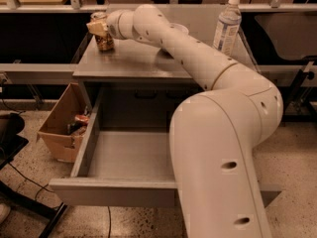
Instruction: Place orange can into top drawer
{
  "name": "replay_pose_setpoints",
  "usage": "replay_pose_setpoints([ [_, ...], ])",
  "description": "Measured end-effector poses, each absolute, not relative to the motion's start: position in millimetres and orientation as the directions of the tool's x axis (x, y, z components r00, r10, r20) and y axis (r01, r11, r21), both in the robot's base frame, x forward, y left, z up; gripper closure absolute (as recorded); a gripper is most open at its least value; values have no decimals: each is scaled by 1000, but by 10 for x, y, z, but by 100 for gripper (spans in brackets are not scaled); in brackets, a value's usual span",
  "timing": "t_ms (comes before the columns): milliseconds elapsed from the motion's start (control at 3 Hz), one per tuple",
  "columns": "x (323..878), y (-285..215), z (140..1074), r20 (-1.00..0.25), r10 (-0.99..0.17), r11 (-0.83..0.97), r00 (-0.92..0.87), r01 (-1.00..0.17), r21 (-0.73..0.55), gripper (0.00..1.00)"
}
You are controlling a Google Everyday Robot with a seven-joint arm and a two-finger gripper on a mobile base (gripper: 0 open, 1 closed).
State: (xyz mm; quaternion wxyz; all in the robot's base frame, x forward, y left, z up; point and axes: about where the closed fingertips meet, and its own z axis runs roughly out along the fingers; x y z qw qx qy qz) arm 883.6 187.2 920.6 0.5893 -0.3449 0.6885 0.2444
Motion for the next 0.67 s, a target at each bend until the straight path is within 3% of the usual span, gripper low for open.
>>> replay_pose_setpoints([
  [667, 7983, 938, 10164, -996, -88, 660, 23, -748, -75, 100],
])
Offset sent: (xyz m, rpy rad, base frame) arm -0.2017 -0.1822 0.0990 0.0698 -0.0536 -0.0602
